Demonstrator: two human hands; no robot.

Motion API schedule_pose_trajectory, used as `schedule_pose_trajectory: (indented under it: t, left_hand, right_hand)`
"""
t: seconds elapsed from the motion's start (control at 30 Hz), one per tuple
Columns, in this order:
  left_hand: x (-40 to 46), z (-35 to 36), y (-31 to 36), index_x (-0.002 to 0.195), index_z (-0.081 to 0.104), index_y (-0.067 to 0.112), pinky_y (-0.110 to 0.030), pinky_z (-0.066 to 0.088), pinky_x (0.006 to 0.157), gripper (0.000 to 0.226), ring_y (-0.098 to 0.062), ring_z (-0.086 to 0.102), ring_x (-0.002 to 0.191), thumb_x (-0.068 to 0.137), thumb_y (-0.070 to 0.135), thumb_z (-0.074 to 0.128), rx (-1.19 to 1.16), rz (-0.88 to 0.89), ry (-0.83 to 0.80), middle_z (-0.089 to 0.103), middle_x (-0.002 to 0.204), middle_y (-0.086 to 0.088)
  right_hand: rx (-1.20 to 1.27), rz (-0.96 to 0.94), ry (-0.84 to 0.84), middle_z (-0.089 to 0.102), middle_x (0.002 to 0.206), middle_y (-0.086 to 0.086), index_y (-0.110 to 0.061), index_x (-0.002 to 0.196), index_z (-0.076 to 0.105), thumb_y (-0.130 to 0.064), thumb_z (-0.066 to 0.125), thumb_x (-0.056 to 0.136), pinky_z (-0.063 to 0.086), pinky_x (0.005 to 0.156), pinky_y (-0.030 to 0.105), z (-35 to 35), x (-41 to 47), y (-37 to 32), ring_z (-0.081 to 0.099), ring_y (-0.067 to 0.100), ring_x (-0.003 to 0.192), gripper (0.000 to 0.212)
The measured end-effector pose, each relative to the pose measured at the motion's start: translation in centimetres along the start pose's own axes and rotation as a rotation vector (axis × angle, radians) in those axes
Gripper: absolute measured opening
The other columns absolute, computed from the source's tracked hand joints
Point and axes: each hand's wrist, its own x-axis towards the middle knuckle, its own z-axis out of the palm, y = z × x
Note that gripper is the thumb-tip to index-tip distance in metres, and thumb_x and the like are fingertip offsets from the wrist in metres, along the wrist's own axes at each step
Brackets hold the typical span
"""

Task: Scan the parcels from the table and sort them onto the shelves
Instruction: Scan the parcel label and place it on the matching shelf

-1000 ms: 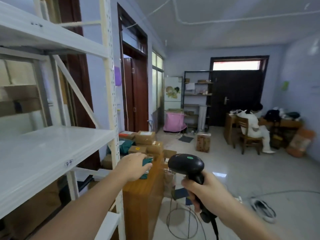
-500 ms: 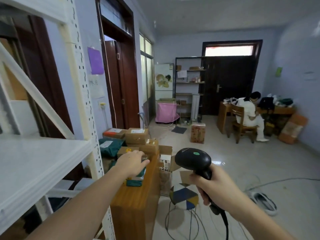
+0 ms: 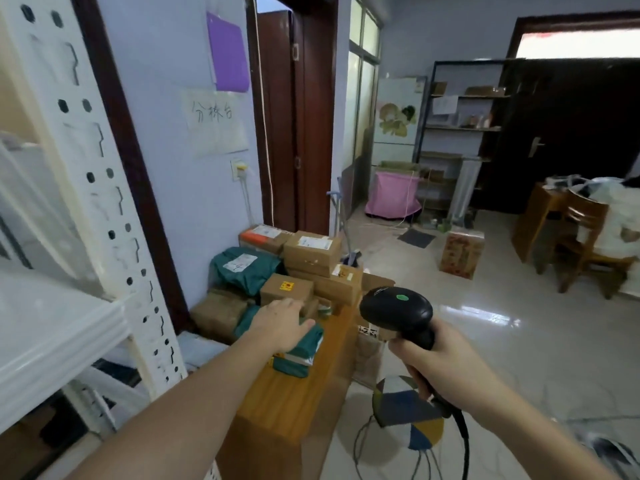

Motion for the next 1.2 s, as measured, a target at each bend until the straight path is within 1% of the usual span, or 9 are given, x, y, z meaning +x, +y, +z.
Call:
schedule_pose_trajectory:
  t: [0.17, 0.37, 0.63, 0.77, 0.9, 0.97, 1.03, 1.1, 1.2]
  left_hand:
    - [4.7, 2.9, -2.1, 0.161, 0.034, 0.02, -0.047, 0.031, 0.123, 0.074, -0.027, 0.03, 0.155, 0.105, 0.068, 0.032, 0.011, -0.054, 0.015, 0.033, 0.168, -0.005]
    - [10.3, 6.1, -6.1, 0.166, 0.021, 0.02, -0.049, 0.022, 0.128, 0.085, -0.026, 0.014, 0.161, 0.101, 0.071, 0.039, -0.081, -0.215, -0.023, 0.016, 0.174, -0.005]
    - [16.9, 10.5, -10.9, 0.168, 0.005, 0.019, -0.049, 0.017, 0.13, 0.101, -0.026, 0.004, 0.163, 0.096, 0.078, 0.043, -0.195, -0.454, -0.058, 0.006, 0.177, -0.004]
    - [18.6, 13.6, -12.5, 0.168, 0.002, 0.018, -0.05, 0.02, 0.129, 0.112, -0.025, 0.003, 0.163, 0.089, 0.087, 0.04, -0.273, -0.577, -0.062, 0.003, 0.177, -0.002]
    - [19.7, 16.8, -12.1, 0.168, -0.001, 0.016, -0.052, 0.019, 0.128, 0.117, -0.028, 0.002, 0.162, 0.087, 0.089, 0.042, -0.336, -0.75, -0.092, -0.001, 0.176, -0.005]
    - [20.2, 18.1, -11.6, 0.167, -0.003, 0.014, -0.052, 0.019, 0.129, 0.123, -0.029, 0.003, 0.162, 0.083, 0.091, 0.045, -0.412, -0.864, -0.097, -0.001, 0.176, -0.006]
    - [20.3, 19.6, -10.8, 0.167, -0.002, 0.014, -0.052, 0.022, 0.127, 0.13, -0.029, 0.006, 0.162, 0.078, 0.093, 0.051, -0.53, -0.993, -0.079, 0.004, 0.175, -0.006]
    - [20.5, 20.8, -9.6, 0.166, 0.002, 0.013, -0.052, 0.026, 0.124, 0.135, -0.032, 0.014, 0.159, 0.074, 0.09, 0.062, -0.645, -1.11, -0.027, 0.013, 0.171, -0.009]
    - [21.1, 23.0, -8.4, 0.163, 0.008, 0.011, -0.052, 0.033, 0.122, 0.139, -0.035, 0.028, 0.153, 0.067, 0.082, 0.078, -0.828, -1.283, 0.056, 0.027, 0.163, -0.012]
  right_hand:
    - [-0.075, -0.009, -0.108, 0.06, 0.057, 0.002, -0.025, 0.1, 0.058, -0.022, 0.064, 0.094, 0.052, 0.05, 0.03, 0.2, 8.6, 1.4, 0.058, 0.016, 0.047, 0.009]
    - [-0.083, -0.014, -0.229, 0.06, 0.056, 0.006, -0.024, 0.1, 0.059, -0.015, 0.061, 0.095, 0.053, 0.051, 0.033, 2.4, 18.0, 2.7, 0.06, 0.019, 0.047, 0.011]
    - [-0.104, -0.007, -0.355, 0.058, 0.048, 0.002, -0.017, 0.089, 0.058, -0.019, 0.065, 0.093, 0.047, 0.046, 0.026, 4.5, 28.2, 5.0, 0.056, 0.015, 0.041, 0.008]
    - [-0.138, 0.034, -0.419, 0.059, 0.047, 0.002, -0.017, 0.079, 0.057, -0.024, 0.064, 0.093, 0.051, 0.052, 0.027, 5.0, 32.5, 5.9, 0.057, 0.014, 0.043, 0.017]
    - [-0.15, 0.06, -0.485, 0.059, 0.048, -0.001, -0.02, 0.08, 0.057, -0.028, 0.067, 0.092, 0.05, 0.056, 0.031, 5.6, 36.7, 7.3, 0.056, 0.009, 0.044, 0.017]
    - [-0.169, 0.047, -0.533, 0.06, 0.048, -0.005, -0.023, 0.074, 0.057, -0.031, 0.068, 0.09, 0.052, 0.064, 0.038, 5.9, 38.8, 8.2, 0.056, 0.007, 0.047, 0.021]
    - [-0.196, 0.015, -0.582, 0.063, 0.051, -0.012, -0.027, 0.079, 0.058, -0.034, 0.069, 0.089, 0.051, 0.068, 0.035, 6.1, 40.7, 9.1, 0.058, 0.006, 0.053, 0.017]
    - [-0.228, -0.003, -0.621, 0.064, 0.052, -0.013, -0.027, 0.083, 0.058, -0.034, 0.07, 0.089, 0.047, 0.065, 0.029, 6.2, 42.3, 9.8, 0.06, 0.007, 0.054, 0.015]
    - [-0.191, 0.042, -0.692, 0.059, 0.052, 0.0, -0.017, 0.082, 0.057, -0.027, 0.069, 0.091, 0.049, 0.053, 0.028, 6.5, 44.2, 10.5, 0.059, 0.013, 0.045, 0.018]
